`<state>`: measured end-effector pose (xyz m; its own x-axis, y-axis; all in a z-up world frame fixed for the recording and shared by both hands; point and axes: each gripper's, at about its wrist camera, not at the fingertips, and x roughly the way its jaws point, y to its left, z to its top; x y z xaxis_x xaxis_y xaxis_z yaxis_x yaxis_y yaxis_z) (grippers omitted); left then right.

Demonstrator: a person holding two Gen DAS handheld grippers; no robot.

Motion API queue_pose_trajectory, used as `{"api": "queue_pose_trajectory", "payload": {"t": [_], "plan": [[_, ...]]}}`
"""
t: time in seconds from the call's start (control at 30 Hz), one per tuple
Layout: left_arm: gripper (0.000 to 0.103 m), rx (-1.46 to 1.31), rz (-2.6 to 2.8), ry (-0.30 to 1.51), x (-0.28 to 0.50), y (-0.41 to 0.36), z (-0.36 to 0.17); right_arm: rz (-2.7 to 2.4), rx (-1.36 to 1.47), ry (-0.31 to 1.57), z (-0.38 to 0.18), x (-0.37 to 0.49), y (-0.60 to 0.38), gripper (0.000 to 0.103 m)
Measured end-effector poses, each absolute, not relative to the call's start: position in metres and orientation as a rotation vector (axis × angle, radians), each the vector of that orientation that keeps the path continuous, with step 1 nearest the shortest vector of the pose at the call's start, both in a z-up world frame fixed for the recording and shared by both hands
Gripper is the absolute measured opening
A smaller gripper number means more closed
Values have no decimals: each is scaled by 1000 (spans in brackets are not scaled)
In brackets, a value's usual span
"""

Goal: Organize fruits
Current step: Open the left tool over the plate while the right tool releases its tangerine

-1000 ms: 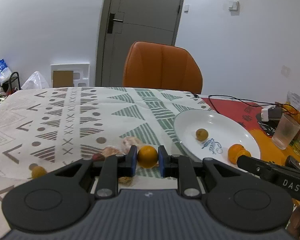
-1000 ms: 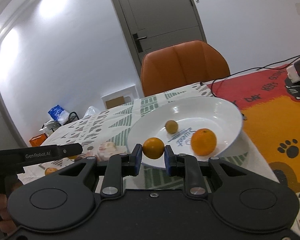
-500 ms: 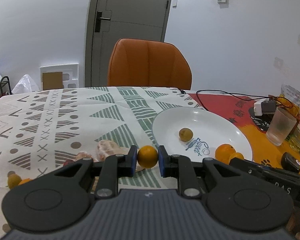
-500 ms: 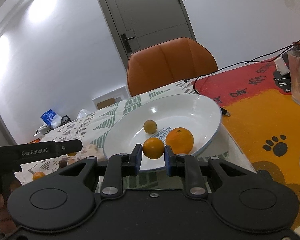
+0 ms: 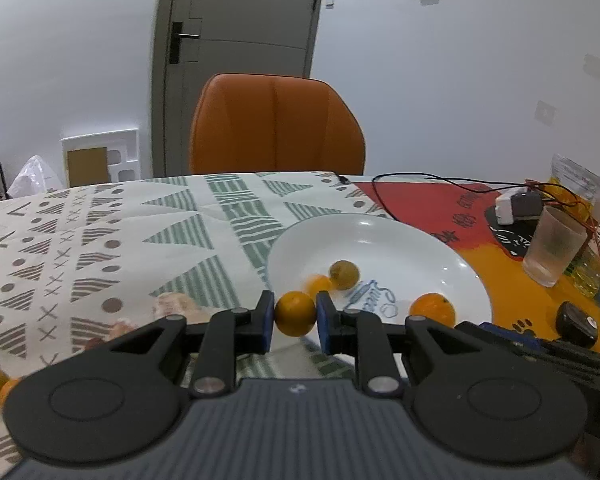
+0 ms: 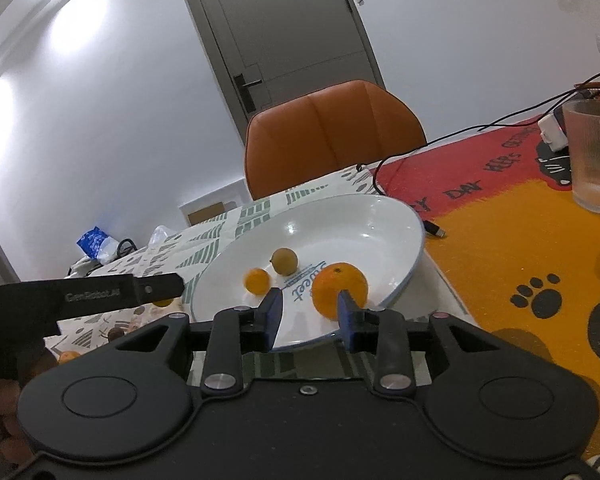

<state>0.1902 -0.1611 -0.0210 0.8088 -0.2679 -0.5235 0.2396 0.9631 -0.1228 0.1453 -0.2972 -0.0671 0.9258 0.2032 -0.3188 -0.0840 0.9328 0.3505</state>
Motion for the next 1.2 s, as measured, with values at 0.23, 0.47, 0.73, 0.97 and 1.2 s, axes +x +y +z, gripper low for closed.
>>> {"api": "queue_pose_trajectory", "payload": {"t": [0.23, 0.47, 0.73, 0.97, 1.2], "plan": [[21, -25, -313, 554, 196, -183, -13, 135, 351, 352, -65, 141, -304, 32], [30, -22, -282, 564, 196, -182, -15, 126, 357, 354, -65, 140, -308, 33], [63, -23, -193, 543, 191, -163, -11, 131, 350, 349, -63, 140, -302, 44], [78, -25, -130, 535, 183, -142, -10, 149, 335, 341, -59, 139, -290, 53], [78, -43, -85, 539, 176, -117, -10, 177, 319, 347, -55, 139, -275, 56]]}}
